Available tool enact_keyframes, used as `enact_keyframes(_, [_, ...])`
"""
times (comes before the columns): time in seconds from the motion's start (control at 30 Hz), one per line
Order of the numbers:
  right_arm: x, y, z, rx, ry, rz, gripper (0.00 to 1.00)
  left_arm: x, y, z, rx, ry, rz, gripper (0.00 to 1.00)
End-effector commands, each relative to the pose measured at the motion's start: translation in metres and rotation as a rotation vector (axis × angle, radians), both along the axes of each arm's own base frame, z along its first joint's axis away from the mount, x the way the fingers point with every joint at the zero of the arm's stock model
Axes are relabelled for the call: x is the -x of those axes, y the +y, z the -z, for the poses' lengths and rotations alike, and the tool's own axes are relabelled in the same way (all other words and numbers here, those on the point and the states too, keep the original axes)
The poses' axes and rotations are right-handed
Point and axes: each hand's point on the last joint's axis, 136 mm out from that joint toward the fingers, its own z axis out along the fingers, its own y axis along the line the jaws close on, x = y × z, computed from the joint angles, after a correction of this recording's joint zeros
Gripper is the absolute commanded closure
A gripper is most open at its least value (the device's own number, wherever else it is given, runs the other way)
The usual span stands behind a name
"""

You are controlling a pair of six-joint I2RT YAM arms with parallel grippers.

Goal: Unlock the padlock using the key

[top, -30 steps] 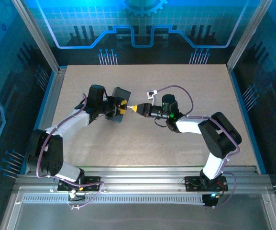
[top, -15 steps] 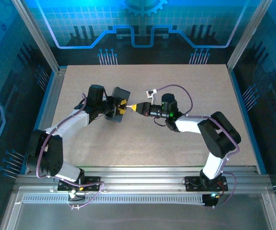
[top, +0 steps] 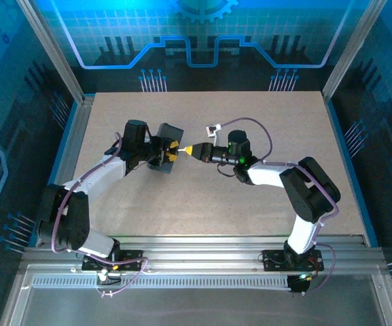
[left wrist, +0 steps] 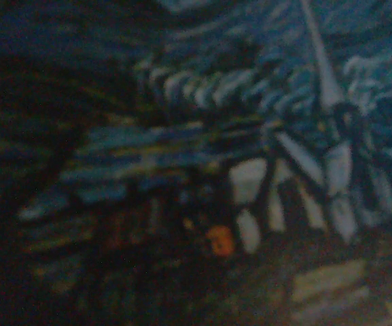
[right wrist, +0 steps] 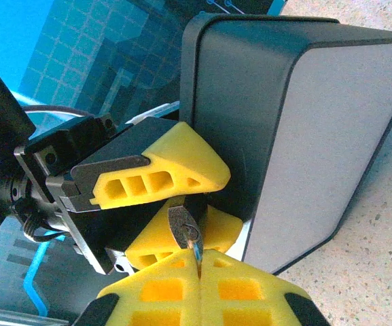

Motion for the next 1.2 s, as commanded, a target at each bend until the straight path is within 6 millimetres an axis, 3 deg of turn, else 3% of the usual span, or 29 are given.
enact_keyframes(0.0, [0.008,0.015,-0.006,-0.016,-0.002,-0.066,1.00,0.002,-0.003,-0.018,0.007,-0.058,0.029,1.00])
enact_keyframes(0.53, [0.009,0.011,-0.001,-0.021,0.039,-0.040,1.00,0.000,0.000,-0.017,0.012,-0.054,-0.002,1.00])
enact_keyframes(0.8, [-0.003,-0.014,0.004,-0.029,0.054,0.092,1.00,0.006,0.005,-0.013,-0.001,-0.024,-0.027,1.00])
enact_keyframes(1.17, [-0.004,-0.004,-0.007,-0.054,0.026,0.074,1.00,0.007,0.007,-0.014,-0.008,-0.013,-0.043,1.00])
